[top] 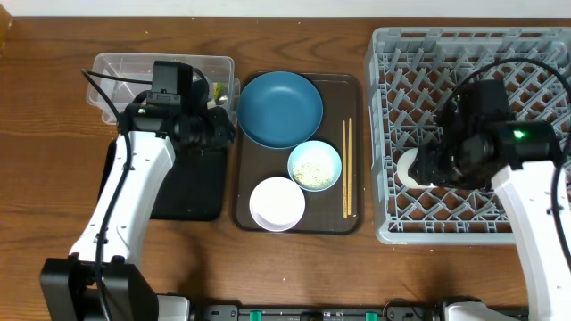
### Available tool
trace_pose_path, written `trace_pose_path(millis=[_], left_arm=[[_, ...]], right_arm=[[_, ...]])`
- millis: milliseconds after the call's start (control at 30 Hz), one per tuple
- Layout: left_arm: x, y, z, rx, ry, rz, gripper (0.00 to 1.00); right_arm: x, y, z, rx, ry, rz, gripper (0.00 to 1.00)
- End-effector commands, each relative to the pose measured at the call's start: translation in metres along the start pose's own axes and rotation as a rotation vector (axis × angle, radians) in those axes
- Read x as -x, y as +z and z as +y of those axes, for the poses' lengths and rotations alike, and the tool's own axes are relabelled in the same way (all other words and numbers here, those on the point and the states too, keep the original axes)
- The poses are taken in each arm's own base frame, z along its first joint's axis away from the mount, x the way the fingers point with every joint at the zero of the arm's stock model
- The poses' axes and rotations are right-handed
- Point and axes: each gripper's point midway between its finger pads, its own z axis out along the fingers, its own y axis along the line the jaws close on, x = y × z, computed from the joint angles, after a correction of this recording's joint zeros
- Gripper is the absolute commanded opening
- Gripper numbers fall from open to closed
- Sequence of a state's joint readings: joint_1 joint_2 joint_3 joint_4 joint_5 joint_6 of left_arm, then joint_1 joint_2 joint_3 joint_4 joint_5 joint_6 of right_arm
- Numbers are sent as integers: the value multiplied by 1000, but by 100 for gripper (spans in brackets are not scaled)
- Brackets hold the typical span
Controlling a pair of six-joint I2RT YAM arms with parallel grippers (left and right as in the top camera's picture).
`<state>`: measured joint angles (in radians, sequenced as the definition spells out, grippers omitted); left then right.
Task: Sort waste into correct bins and load items into the dishwasher rack
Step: 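Place white cup into the dish rack with right gripper, release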
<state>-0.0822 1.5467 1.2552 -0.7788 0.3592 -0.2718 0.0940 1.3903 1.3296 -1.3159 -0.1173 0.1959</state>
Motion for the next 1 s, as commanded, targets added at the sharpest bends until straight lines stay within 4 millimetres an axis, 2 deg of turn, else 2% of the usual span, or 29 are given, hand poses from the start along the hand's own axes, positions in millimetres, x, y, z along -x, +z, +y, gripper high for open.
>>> trace_pose_path(millis=[0,400,467,533,600,733,967], left_arm=[[1,0,1,13,11,-1,43],[0,0,1,13,11,0,44],[0,0,1,13,10,1,43],[-1,0,2,15,9,5,43],[-2,0,2,16,7,9,43],[-3,0,2,18,6,13,43],[-3,0,2,18,6,13,44]], right_arm=[[5,8,-6,-55,-14,23,48],[13,60,-13,-97,-6,170,49],[13,65,-12,-93,-11,183,53],[13,69,-13,-94,-9,197,63],[13,70,-13,-95,-9,203,75],[12,69,-11,-85,-8,200,83],[20,56,-4,-53,-11,157,88]])
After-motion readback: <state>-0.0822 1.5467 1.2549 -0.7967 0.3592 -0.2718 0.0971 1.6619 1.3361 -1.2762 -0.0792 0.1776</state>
